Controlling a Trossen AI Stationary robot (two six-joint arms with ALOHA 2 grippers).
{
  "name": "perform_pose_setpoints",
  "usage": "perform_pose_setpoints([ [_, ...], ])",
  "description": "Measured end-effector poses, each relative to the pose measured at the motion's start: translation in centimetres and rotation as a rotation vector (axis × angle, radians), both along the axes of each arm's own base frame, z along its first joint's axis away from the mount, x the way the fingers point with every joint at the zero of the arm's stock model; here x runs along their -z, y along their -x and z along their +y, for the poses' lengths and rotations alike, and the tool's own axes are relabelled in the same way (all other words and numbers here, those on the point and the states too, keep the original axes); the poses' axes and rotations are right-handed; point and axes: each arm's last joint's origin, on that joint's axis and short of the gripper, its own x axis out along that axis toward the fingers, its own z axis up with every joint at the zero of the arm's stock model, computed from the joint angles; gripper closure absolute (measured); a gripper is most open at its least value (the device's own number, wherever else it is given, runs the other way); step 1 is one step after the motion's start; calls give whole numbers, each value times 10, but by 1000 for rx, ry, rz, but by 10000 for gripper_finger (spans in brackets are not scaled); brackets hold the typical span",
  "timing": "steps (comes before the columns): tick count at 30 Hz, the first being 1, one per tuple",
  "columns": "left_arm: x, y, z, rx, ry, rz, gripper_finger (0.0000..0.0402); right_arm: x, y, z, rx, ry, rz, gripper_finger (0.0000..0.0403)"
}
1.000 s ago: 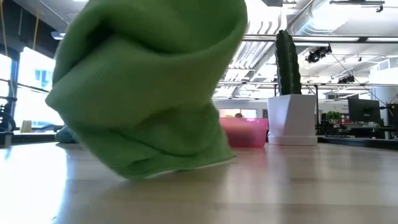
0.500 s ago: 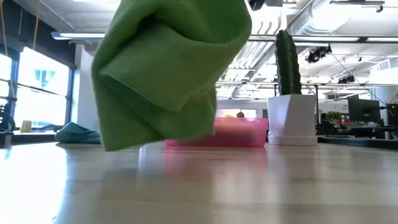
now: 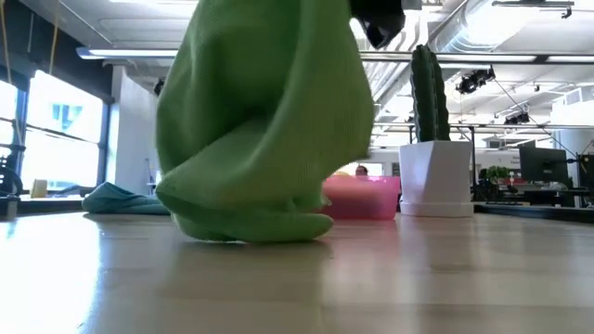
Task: Fold microfiber towels
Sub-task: Fold the green microfiber cloth
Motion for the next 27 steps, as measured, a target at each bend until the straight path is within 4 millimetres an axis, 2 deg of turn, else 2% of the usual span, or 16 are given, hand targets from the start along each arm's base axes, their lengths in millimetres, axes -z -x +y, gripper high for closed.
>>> perform_pose_setpoints([
  [8, -10, 11, 5, -26, -13, -29, 401, 24, -9, 0, 29, 27, 71, 187],
  [17, -18, 17, 8, -72, -35, -64, 401, 35, -15, 0, 113, 41, 57, 216],
  [22, -17, 17, 8, -72, -36, -64, 401, 35, -16, 0, 122, 42, 47, 256],
  [27, -17, 18, 9, -92, -59, -61, 401, 35, -16, 1, 133, 21, 50, 331],
])
